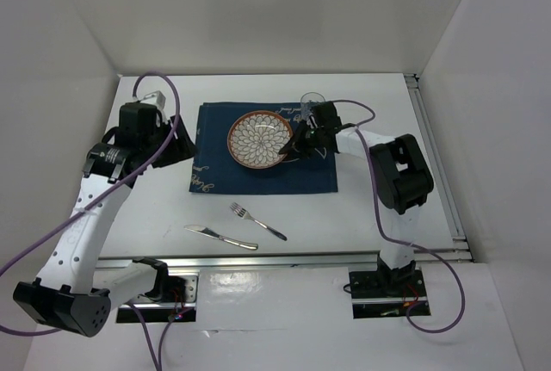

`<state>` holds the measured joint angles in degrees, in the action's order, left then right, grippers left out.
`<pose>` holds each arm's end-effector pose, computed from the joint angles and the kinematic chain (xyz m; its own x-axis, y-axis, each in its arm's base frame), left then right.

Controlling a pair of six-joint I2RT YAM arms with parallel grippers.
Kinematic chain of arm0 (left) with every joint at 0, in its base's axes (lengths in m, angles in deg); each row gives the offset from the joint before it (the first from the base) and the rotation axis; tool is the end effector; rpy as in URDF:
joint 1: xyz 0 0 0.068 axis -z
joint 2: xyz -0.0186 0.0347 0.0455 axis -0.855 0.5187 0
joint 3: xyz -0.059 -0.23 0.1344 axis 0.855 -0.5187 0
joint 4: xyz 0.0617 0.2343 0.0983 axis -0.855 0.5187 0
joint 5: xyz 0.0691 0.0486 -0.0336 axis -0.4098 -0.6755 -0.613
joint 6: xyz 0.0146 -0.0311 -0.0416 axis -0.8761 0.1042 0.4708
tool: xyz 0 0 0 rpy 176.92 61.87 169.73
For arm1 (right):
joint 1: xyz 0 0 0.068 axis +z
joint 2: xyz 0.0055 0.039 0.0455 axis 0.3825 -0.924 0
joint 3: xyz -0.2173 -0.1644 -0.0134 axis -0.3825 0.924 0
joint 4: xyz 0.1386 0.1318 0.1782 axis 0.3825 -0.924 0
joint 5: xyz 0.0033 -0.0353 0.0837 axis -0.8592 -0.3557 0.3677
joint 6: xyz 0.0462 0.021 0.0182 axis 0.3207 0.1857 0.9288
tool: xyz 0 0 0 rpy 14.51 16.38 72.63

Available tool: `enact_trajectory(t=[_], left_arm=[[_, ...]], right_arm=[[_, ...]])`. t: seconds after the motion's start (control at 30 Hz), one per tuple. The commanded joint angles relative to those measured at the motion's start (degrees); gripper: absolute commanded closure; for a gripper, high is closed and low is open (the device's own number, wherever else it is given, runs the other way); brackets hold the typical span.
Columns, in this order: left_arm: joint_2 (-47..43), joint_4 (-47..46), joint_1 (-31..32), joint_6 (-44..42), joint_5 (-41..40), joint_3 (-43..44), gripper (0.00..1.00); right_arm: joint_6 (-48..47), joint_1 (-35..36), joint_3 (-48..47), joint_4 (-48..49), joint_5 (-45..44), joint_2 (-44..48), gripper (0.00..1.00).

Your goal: Set the dinner table for one person

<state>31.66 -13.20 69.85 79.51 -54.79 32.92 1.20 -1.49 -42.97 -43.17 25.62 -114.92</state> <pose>0.2101 -0.0404 0.3835 -0.6018 -0.4201 -0.6793 -0.1696 0.8983 -0.4053 0.3822 0.1649 0.1672 -0.9141 0.3569 -0.1923 0.1013 0.6605 0.7439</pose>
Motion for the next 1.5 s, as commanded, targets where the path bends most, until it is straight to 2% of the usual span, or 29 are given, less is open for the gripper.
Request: enact_trajectory(t=[0.0,0.27,0.53,0.6,0.63,0.67,0.73,0.83,0.97,1.03,1.07,1.13,1.3,1.4,1.47], left_arm=[[-0.5,-0.2,0.2,0.7,2.0,-0.4,0.29],[0.1,1.7,0.2,-2.2,-0.8,0.2,0.28],[0.1,1.7,0.2,-2.7,0.2,0.2,0.23],[0.1,1.7,0.2,-2.7,0.2,0.2,0.21],[0.1,1.7,0.2,-3.2,0.2,0.2,0.21],[0.1,2.3,0.2,-3.2,0.2,0.2,0.21],[0.1,2.3,0.2,-3.2,0.2,0.2,0.13],[0.1,2.8,0.2,-3.2,0.3,0.2,0.0],[0.1,2.8,0.2,-3.2,0.8,-0.4,0.0],[0.1,3.3,0.2,-3.2,0.8,-0.4,0.0],[0.1,3.3,0.2,-2.7,0.8,-0.4,0.0],[0.6,4.4,0.2,-2.2,0.2,-0.4,0.0],[1.1,5.4,0.2,-0.2,-1.1,-2.2,0.01],[1.1,5.5,0.2,1.1,-2.4,-3.5,0.03],[-0.4,5.5,0.2,1.7,-3.1,-4.9,0.05]], right_arm=[[2.8,0.4,-5.2,10.0,5.5,0.1,1.0],[3.3,1.0,-7.6,7.9,4.7,-3.2,1.0],[4.0,1.5,-7.4,5.8,2.4,-4.4,1.0],[4.0,1.5,-7.4,5.1,1.9,-4.4,0.93],[4.0,1.5,-7.4,4.4,1.9,-4.4,0.86],[4.0,1.5,-7.4,3.9,1.9,-4.4,0.74],[4.0,1.5,-7.4,3.9,1.3,-4.4,0.67],[3.3,2.0,-8.1,1.5,-0.1,-4.4,0.45],[1.0,3.2,-10.1,-4.9,-4.0,-2.3,0.25],[-0.4,3.2,-10.1,-7.5,-6.5,-0.3,0.19],[-0.4,3.8,-10.1,-8.6,-9.6,0.7,0.1],[-1.2,4.3,-9.5,-11.2,-12.6,4.2,0.05],[-5.3,5.1,-6.6,-17.0,-20.3,10.8,0.01],[-10.2,9.0,-3.7,-18.4,-24.8,16.2,0.01],[-13.8,12.4,-1.2,-18.9,-26.7,20.8,0.07]])
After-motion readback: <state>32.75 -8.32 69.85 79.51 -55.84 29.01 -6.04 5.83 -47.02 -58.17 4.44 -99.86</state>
